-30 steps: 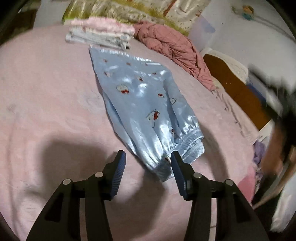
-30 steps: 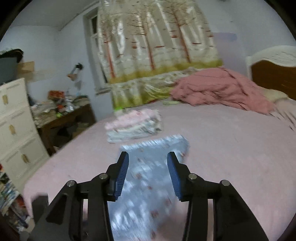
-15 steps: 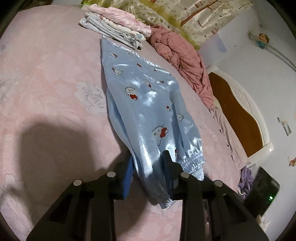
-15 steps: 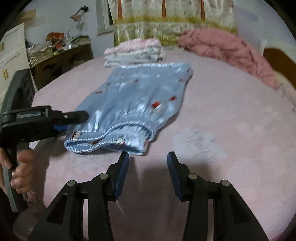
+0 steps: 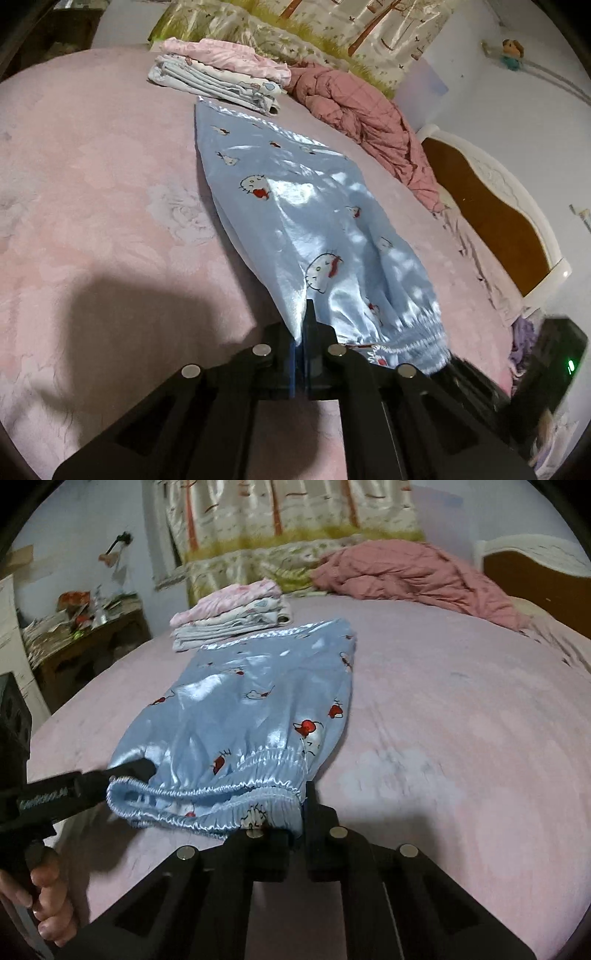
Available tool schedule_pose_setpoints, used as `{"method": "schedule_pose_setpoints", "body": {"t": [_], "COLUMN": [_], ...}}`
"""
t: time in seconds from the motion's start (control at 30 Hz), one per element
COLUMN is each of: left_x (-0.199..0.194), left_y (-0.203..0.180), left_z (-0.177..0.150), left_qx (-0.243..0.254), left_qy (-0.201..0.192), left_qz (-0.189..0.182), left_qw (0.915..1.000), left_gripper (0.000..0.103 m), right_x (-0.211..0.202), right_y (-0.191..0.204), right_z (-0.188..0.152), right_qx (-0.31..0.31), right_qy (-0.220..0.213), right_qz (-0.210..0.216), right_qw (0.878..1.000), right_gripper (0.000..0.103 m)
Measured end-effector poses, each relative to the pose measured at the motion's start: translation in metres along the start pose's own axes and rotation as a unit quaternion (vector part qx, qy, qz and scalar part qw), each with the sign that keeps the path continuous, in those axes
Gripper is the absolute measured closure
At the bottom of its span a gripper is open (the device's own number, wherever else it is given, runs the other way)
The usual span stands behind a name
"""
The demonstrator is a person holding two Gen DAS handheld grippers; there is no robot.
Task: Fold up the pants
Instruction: 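Open both grippers and release the lengthwise-folded pants onto the bed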
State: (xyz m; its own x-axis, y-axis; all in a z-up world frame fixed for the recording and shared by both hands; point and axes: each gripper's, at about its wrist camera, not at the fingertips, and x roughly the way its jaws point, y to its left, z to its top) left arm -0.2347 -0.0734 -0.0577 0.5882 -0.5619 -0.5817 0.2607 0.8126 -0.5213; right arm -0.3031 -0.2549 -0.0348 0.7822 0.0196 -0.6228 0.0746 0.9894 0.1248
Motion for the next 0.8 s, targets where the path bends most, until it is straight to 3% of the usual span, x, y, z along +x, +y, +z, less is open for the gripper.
{"method": "schedule_pose_setpoints", "body": {"t": [0.23,0.43,0.5,0.57,0.63,0.7,0.8], "left_x": [-0.013,-0.027,-0.028,-0.029,-0.033,-0.037,-0.045], "left_y": [-0.007,0.003,0.002,0.0,-0.002,-0.004,-0.006], "left_z": [-0.004,-0.009,-0.01,-0.012,-0.012,-0.013,-0.012], "left_qx": [0.027,0.013,0.02,0.038,0.052,0.069,0.082], "left_qy": [0.023,0.036,0.042,0.042,0.031,0.025,0.02], "left_qz": [0.026,0.03,0.03,0.038,0.05,0.059,0.065], "left_qw": [0.999,0.9988,0.9985,0.9977,0.9969,0.9955,0.9944], "left_gripper": [0.101,0.101,0.099,0.095,0.083,0.078,0.07], "right_x": [-0.033,-0.042,-0.047,-0.053,-0.062,-0.076,-0.093], "right_y": [0.008,0.014,0.01,0.009,0.01,0.007,-0.003], "right_z": [-0.035,-0.048,-0.051,-0.055,-0.06,-0.067,-0.074], "right_qx": [0.079,0.071,0.074,0.065,0.045,0.033,0.042], "right_qy": [-0.022,-0.027,-0.026,-0.029,-0.038,-0.047,-0.054], "right_qz": [-0.035,-0.029,-0.013,-0.01,-0.014,-0.016,-0.01], "right_qw": [0.996,0.997,0.997,0.997,0.998,0.998,0.998], "right_gripper": [0.098,0.096,0.092,0.08,0.07,0.057,0.056]}}
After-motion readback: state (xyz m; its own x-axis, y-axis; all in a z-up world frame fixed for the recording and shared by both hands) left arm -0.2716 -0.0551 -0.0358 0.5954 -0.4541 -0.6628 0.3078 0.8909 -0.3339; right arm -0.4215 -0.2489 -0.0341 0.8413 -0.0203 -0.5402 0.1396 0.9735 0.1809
